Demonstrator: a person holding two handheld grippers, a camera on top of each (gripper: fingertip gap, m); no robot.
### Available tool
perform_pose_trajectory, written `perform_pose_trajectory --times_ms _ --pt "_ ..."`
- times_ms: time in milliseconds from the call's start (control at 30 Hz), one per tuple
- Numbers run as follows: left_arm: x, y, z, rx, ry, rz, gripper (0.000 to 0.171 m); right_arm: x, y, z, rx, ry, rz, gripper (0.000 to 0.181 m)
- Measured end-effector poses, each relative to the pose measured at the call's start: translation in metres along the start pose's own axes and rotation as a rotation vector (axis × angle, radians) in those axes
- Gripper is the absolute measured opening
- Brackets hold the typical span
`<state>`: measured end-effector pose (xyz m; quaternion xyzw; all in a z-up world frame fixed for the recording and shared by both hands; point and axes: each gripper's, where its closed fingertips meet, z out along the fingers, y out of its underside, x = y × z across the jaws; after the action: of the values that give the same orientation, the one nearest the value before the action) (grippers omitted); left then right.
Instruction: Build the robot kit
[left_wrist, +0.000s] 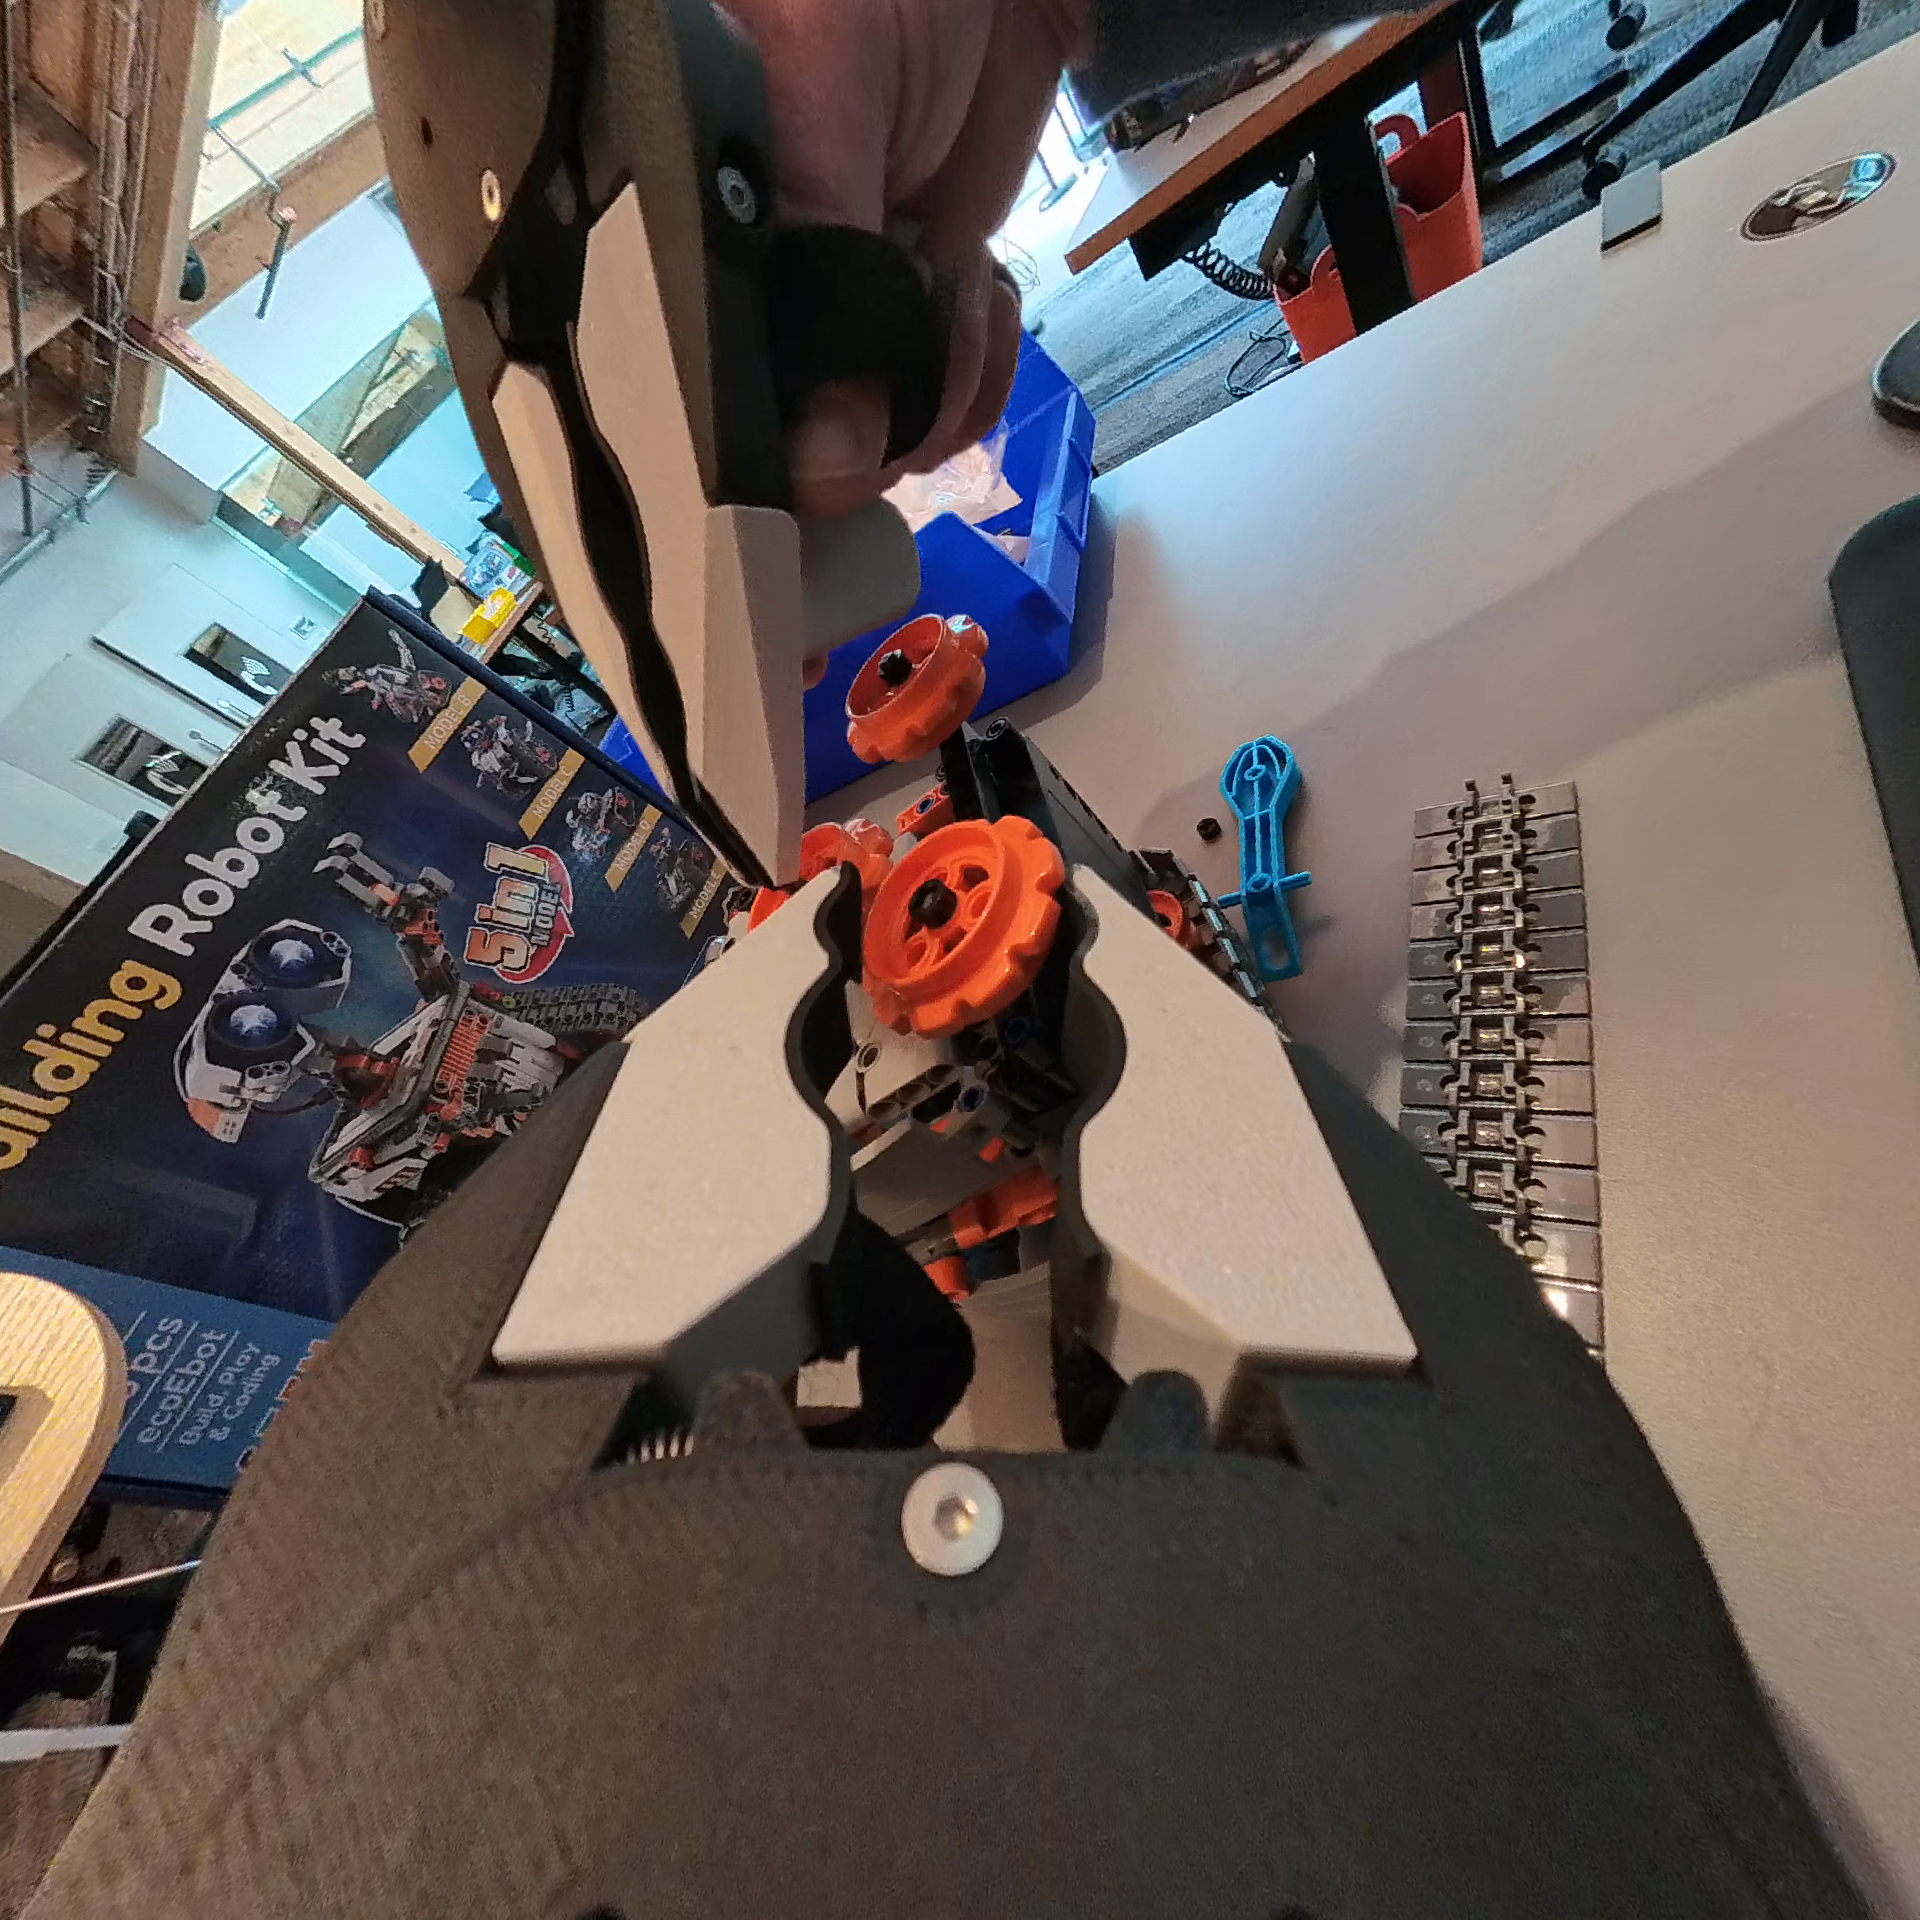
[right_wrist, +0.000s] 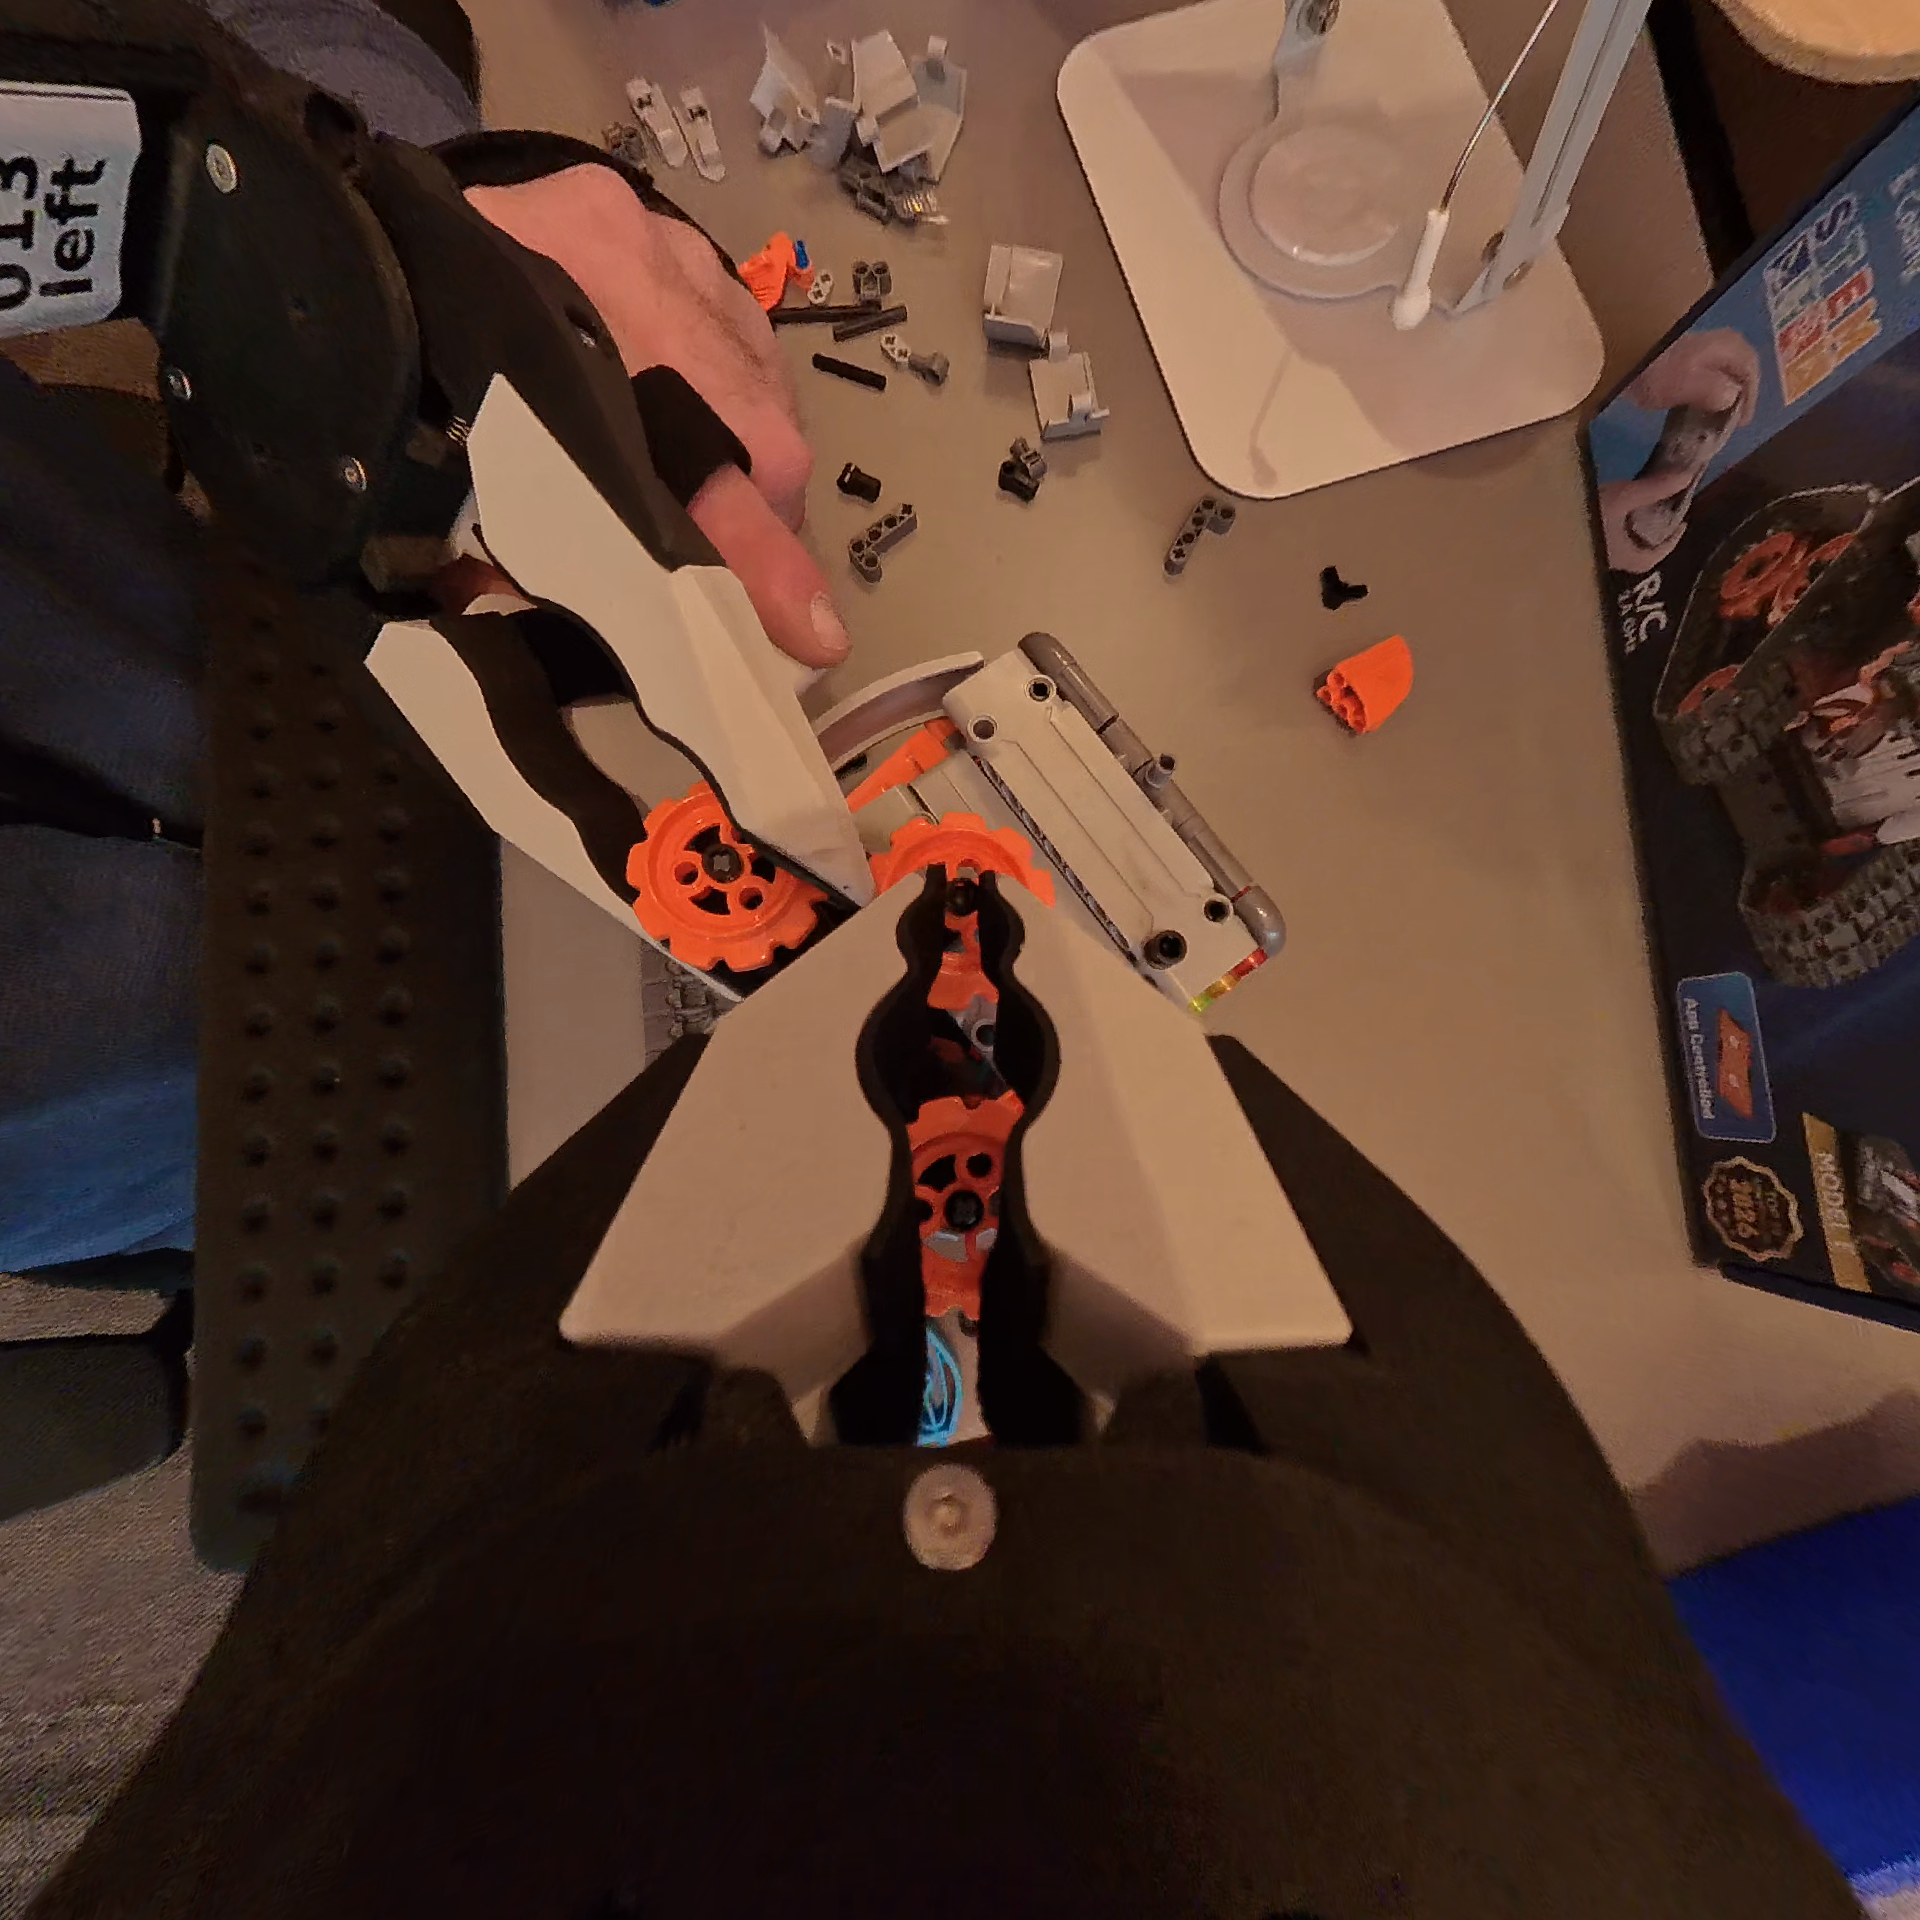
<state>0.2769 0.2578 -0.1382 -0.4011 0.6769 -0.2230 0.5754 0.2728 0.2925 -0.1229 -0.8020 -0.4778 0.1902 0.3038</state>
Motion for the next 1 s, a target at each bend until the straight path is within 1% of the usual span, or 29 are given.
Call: perform_pose_trajectory --times_ms 300,400,467,767,867,1000 --pt "0.0001 0.0003 0.0003 -0.006 0.006 -0.006 0.036 0.0001 0.0026 0.0013 -0.116 -0.011 0.044 0.004" --pt "-0.0003 0.0006 0.0003 -0.008 0.007 -0.006 0.037 0.0006 0.0026 0.0025 -0.133 -0.004 0.057 0.003" --pt "0.0005 0.0002 -0.0001 -0.008 0.012 -0.001 0.036 -0.0005 0.0053 0.006 -0.139 0.005 0.028 0.004" --pt "0.001 0.0011 -0.0019 -0.015 0.018 0.011 0.036 -0.0015 0.0049 0.0034 -0.09 0.04 -0.016 0.004" --pt "0.001 0.002 -0.0022 -0.019 0.017 0.019 0.037 -0.0007 0.0057 0.0023 -0.052 0.052 -0.021 0.009" --pt "0.0011 0.0027 -0.0028 -0.021 0.018 0.024 0.037 -0.0032 0.0017 -0.0033 0.034 0.054 -0.023 0.009"
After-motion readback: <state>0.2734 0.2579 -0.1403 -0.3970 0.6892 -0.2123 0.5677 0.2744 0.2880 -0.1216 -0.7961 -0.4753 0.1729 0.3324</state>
